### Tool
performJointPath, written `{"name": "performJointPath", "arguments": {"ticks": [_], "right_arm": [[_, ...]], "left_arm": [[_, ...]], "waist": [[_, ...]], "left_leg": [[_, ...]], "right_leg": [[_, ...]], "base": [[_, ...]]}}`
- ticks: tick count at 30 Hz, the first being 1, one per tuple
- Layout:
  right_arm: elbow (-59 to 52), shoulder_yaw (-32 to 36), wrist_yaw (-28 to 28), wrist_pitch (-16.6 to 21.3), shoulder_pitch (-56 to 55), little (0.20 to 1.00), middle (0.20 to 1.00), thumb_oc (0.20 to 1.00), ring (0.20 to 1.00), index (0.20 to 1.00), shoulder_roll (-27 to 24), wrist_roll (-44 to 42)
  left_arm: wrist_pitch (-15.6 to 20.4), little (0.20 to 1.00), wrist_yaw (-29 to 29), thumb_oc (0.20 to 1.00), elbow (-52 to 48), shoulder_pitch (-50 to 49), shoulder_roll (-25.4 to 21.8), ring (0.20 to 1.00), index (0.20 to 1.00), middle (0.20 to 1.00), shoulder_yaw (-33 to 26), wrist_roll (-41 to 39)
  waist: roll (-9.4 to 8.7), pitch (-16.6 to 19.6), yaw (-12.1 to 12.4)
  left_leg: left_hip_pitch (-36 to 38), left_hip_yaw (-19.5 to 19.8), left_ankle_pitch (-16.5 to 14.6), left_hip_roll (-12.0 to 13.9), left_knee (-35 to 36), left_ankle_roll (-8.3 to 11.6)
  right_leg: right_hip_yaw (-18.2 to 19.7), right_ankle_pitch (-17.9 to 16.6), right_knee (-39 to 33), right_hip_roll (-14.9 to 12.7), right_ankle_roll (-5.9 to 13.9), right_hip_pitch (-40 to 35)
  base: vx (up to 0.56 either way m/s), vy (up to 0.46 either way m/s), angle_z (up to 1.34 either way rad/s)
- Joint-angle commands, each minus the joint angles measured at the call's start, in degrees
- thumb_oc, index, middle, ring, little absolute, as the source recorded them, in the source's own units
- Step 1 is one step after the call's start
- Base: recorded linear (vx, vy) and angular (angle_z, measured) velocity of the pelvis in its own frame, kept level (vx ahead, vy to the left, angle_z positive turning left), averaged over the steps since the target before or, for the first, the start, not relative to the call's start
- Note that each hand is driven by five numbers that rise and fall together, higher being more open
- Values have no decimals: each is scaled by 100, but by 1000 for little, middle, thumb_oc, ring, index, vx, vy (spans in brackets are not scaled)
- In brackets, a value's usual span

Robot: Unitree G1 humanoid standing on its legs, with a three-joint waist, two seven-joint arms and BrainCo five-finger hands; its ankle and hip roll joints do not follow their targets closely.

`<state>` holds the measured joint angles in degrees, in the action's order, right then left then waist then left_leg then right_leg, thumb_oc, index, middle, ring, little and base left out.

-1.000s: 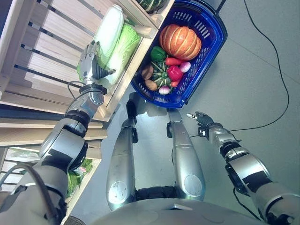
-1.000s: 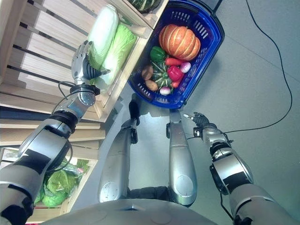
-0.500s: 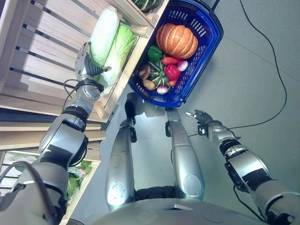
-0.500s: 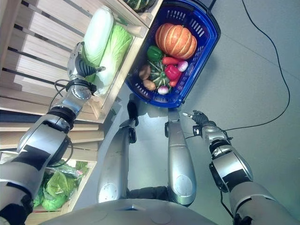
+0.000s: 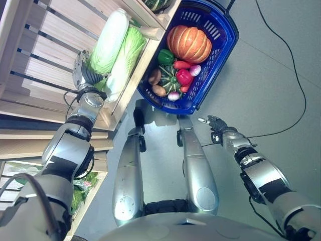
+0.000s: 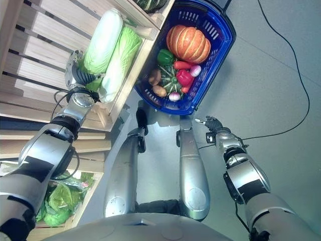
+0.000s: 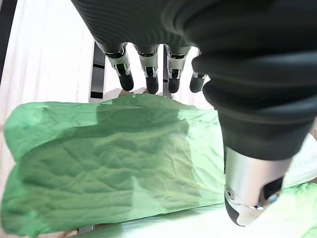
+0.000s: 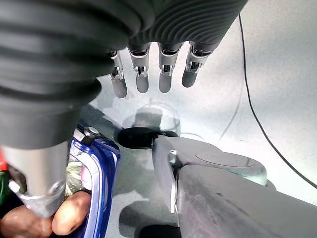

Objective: Pick up fruits and vegetables into the basket

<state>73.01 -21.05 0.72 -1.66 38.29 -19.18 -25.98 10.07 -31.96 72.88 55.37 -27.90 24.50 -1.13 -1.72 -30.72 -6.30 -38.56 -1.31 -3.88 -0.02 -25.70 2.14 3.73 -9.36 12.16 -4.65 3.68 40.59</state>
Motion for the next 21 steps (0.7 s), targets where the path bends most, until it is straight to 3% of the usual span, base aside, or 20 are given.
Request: {"name": "performJointPath", "arguments": {"ticks": [1, 9, 19, 21], "right_arm": [[56, -145, 40, -85, -240, 1000, 1000, 1000, 1000, 1000, -147, -179], [51, -160, 81, -68, -216, 1000, 1000, 1000, 1000, 1000, -206, -148], [73, -170, 124, -112, -122, 1000, 1000, 1000, 1000, 1000, -237, -99], [76, -173, 115, -103, -119, 1000, 1000, 1000, 1000, 1000, -237, -102]], "left_arm": [[-204, 1000, 351, 1000, 435, -177, -63, 1000, 1000, 1000, -339, -239], [-241, 1000, 987, 1000, 499, -177, -22, 1000, 1000, 1000, -45, -97], [-415, 1000, 1315, 1000, 491, -160, 62, 1000, 1000, 1000, 205, -72], [-494, 881, 1362, 881, 481, -149, 69, 881, 881, 881, 225, -103]], "waist": [[21, 93, 101], [51, 93, 65], [83, 93, 36], [87, 93, 35]], "left_leg": [[-7, 233, 515, -116, 675, 110], [6, 193, 534, -112, 715, 108], [17, 147, 547, -100, 749, 102], [11, 144, 553, -103, 760, 102]], "right_leg": [[-298, 810, 722, 238, -41, -121], [-291, 780, 671, 233, -29, -126], [-275, 759, 633, 230, -22, -125], [-279, 756, 620, 230, -22, -122]], "base": [[0, 0, 0], [0, 0, 0], [0, 0, 0], [0, 0, 0]]}}
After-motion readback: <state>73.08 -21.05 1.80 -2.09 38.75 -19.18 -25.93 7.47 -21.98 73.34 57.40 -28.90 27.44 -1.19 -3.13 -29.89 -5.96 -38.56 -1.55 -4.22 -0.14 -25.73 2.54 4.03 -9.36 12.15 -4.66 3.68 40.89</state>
